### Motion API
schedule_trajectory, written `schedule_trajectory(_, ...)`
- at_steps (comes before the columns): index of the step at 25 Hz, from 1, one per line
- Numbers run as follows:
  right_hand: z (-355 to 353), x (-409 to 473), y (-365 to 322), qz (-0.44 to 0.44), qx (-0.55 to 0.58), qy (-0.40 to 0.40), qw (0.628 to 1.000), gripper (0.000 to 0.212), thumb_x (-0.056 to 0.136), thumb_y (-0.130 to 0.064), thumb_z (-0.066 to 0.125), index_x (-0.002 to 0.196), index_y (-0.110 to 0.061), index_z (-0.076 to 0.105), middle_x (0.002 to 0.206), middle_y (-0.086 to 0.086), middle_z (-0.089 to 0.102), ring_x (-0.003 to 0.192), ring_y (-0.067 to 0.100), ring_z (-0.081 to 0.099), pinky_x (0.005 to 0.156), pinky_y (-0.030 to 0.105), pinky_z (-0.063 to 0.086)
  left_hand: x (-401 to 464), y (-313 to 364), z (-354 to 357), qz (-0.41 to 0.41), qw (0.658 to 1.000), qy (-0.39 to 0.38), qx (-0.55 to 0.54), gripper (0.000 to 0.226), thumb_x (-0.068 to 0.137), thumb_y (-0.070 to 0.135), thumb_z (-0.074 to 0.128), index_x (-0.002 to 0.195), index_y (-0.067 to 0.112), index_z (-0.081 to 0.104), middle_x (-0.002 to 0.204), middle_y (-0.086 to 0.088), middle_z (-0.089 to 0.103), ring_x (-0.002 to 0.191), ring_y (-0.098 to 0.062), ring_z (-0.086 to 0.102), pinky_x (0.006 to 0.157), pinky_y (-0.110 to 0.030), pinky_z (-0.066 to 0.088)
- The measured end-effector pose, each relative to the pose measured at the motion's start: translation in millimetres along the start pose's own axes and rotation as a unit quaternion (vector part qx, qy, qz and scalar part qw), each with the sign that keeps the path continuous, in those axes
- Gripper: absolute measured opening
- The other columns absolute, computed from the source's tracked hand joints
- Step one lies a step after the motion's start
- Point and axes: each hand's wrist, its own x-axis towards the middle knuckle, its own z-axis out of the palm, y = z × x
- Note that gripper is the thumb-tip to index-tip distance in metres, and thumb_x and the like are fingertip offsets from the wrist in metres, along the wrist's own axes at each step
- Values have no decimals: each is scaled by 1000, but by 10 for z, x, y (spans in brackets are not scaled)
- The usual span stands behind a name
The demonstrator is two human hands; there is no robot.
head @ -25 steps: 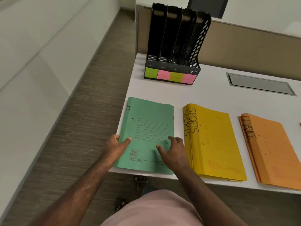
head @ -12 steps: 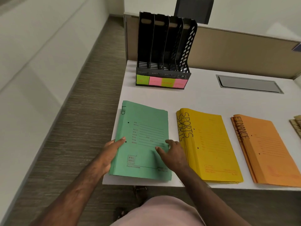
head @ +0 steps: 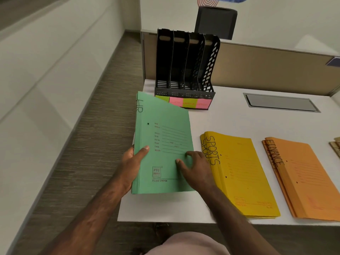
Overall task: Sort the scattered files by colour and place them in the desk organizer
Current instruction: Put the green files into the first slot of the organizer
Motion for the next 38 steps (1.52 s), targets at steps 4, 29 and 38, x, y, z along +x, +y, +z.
schedule_trajectory(4,-167,216,-310,-52,73,-13,996,60,93,-55,73,143,-24,60,142,-5,57,127,12,55,109,37,51,80,349,206,55,998,5,-7,38,93,43,71,124,22,70,115,-7,81,103,-29,79,76,-40,66)
schedule_trajectory(29,-936,3201,-1890,-250,248,-115,929,75,92,-51,79,158,-41,45,167,-8,41,151,20,44,119,46,45,2416,2339,1083,418,887,167,105,18,99,22,64,117,24,66,104,16,76,98,3,73,79,-11,54)
schedule_trajectory(38,-872,3784,-1771,-221,297,-119,921,84,89,-43,77,163,-38,37,170,-2,37,150,26,45,115,57,49,3124,2222,1286,411,880,149,183,33,103,24,63,129,5,63,117,-8,73,104,-12,72,83,-21,59)
